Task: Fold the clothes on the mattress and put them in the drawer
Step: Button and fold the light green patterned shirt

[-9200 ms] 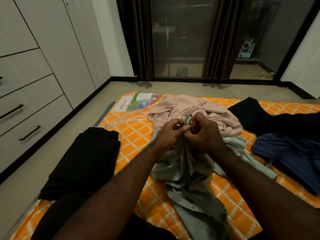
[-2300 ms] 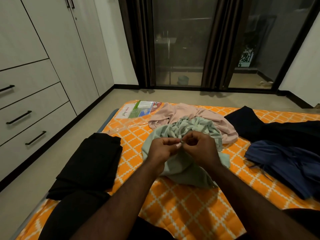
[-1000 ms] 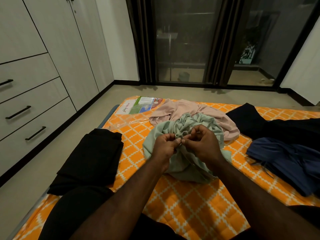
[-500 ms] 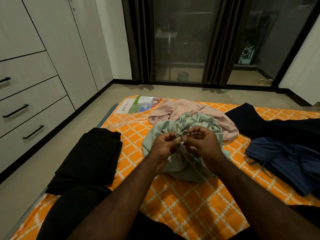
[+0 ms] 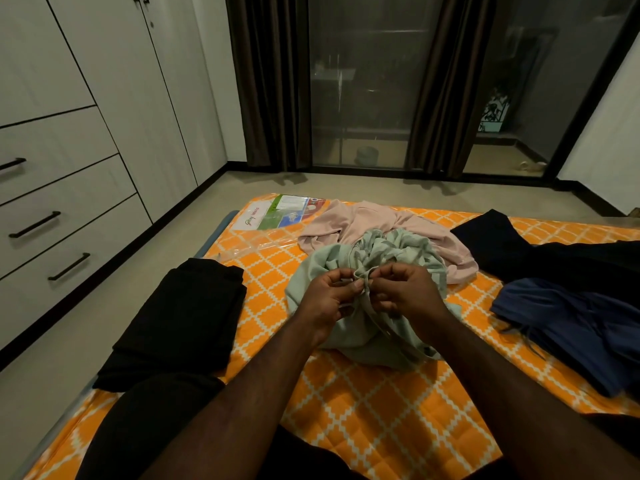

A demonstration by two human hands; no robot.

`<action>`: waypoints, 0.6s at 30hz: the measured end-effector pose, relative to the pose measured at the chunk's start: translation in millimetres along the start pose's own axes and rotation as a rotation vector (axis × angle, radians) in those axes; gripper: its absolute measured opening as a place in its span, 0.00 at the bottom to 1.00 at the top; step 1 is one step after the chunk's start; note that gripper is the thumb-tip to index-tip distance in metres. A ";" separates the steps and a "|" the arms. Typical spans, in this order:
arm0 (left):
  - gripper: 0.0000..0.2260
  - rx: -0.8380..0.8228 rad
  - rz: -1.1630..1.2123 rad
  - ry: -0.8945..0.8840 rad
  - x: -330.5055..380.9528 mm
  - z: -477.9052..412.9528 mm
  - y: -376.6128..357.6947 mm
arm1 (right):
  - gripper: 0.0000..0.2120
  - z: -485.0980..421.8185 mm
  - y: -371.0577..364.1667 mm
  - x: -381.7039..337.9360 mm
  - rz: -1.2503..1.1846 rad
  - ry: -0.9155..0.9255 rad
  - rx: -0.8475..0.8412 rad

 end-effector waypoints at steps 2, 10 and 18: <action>0.10 0.002 0.001 -0.002 0.7 0.2 0.3 | 0.02 0.5 1.1 -0.5 -0.013 -0.020 -0.018; 0.10 -0.002 0.026 0.023 0.2 1.4 2.2 | 0.04 -1.4 3.1 0.5 0.033 -0.076 -0.152; 0.06 0.094 -0.060 -0.015 -0.2 3.9 2.0 | 0.10 -4.2 -3.4 7.7 0.123 -0.145 -0.163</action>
Point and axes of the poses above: each hand's wrist, its own z-axis away from the middle knuckle, its own y-axis out of the back of the hand, x = y × z, the point moved 3 cm from there along -z, towards the middle knuckle, and after that the axes turned 12 degrees about -y, right-handed, at the moved point
